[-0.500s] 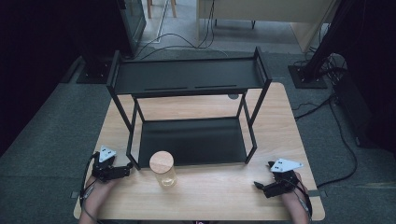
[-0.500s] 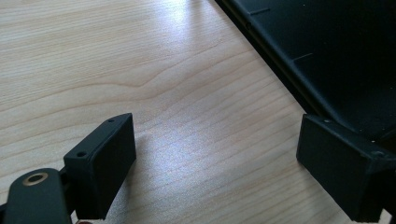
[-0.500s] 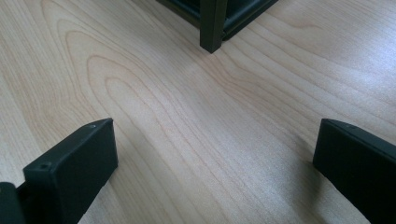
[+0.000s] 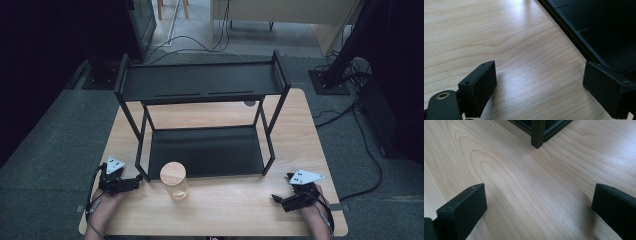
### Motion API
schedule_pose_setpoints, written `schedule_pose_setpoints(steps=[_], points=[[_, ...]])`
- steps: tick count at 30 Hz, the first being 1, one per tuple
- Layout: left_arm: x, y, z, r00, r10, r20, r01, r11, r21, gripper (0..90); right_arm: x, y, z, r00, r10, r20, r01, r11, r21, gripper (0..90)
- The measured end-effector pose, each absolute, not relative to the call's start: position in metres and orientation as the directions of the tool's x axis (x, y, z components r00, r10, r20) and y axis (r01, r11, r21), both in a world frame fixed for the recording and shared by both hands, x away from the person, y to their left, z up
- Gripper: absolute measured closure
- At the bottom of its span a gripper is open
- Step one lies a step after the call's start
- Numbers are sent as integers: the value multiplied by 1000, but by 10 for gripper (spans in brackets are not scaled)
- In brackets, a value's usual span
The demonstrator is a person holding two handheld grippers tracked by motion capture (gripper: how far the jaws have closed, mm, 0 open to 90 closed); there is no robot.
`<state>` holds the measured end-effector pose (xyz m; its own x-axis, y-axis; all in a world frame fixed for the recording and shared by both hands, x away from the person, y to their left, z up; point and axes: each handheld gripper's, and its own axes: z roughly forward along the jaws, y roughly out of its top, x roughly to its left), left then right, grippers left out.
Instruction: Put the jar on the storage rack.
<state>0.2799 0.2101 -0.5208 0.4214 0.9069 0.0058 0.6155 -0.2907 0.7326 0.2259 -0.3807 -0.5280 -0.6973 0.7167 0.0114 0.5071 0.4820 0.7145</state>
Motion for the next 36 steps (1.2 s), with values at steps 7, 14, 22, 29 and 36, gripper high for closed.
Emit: schedule_pose_setpoints(steps=[7,14,22,29,36], points=[[280,210,-521,425,905,7,615,-295,731,122,226,-381,-528,-697,716,12,507,482,714,0],[280,210,-521,428,904,7,614,-296,731,122,226,-381,-528,-698,716,12,507,482,714,0],[279,209,-521,428,904,7,615,-297,731,122,226,-381,-528,-697,717,13,508,482,714,0],[279,209,-521,430,903,7,614,-298,731,122,226,-380,-528,-697,717,13,508,482,714,0],[279,208,-521,430,903,7,613,-298,731,122,226,-380,-528,-697,717,13,508,482,714,0]])
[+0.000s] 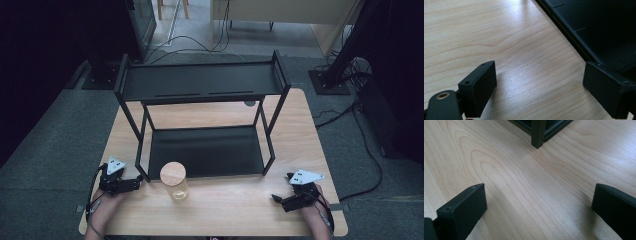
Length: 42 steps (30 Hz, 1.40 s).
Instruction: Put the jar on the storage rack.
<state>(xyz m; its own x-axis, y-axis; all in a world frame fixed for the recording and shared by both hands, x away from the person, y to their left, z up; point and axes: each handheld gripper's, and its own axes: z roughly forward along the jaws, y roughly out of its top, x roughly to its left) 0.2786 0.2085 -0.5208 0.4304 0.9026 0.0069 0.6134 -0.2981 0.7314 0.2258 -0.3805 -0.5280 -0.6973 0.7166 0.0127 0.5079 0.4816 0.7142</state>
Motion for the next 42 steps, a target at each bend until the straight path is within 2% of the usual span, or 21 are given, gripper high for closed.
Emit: schedule_pose_setpoints(steps=[26,34,42], points=[[278,208,-521,435,901,7,612,-301,731,122,226,-380,-528,-697,717,13,508,481,714,0],[277,211,-518,451,891,-54,624,-271,733,123,226,-381,-528,-698,716,12,507,482,715,0],[272,207,-510,492,870,-3,604,-339,721,122,226,-381,-528,-697,717,12,507,482,714,0]])
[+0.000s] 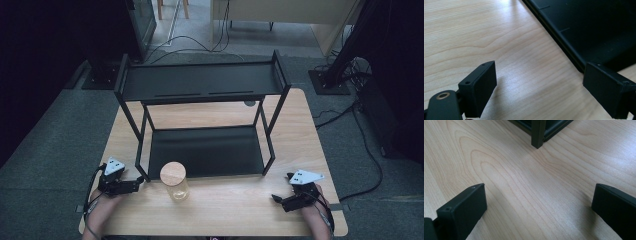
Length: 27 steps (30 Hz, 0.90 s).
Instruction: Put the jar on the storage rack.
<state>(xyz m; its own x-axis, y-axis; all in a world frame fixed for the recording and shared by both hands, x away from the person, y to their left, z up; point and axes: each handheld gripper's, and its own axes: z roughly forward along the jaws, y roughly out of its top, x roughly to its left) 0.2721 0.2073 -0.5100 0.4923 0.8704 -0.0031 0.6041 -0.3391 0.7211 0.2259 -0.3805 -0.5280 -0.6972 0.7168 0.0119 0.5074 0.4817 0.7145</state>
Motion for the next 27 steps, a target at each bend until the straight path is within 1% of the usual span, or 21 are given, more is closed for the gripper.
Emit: schedule_pose_setpoints(steps=[11,15,18,27], points=[[262,207,-500,560,828,21,568,-402,718,123,226,-380,-528,-697,717,13,508,482,714,0],[260,203,-500,595,803,16,562,-431,706,123,226,-380,-528,-697,717,12,508,482,714,0],[259,198,-499,622,783,-19,569,-436,698,123,226,-381,-528,-697,717,12,507,482,714,0],[256,192,-497,658,753,-29,565,-468,680,125,226,-380,-528,-697,717,13,508,482,714,0]])
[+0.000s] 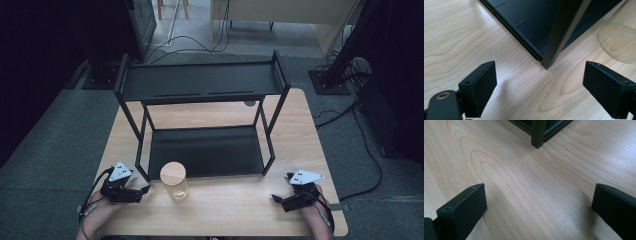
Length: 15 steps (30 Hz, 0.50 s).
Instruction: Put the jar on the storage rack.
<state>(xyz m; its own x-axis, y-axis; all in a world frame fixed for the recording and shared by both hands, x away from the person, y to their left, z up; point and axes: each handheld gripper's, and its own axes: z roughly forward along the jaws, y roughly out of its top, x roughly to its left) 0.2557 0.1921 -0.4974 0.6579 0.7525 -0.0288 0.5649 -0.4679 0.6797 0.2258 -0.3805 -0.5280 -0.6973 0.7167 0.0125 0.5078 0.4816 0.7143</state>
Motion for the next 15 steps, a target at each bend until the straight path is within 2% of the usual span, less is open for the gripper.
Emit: schedule_pose_setpoints(steps=[15], points=[[248,183,-495,731,681,-43,520,-515,681,125,226,-380,-528,-697,717,12,507,482,714,0]])
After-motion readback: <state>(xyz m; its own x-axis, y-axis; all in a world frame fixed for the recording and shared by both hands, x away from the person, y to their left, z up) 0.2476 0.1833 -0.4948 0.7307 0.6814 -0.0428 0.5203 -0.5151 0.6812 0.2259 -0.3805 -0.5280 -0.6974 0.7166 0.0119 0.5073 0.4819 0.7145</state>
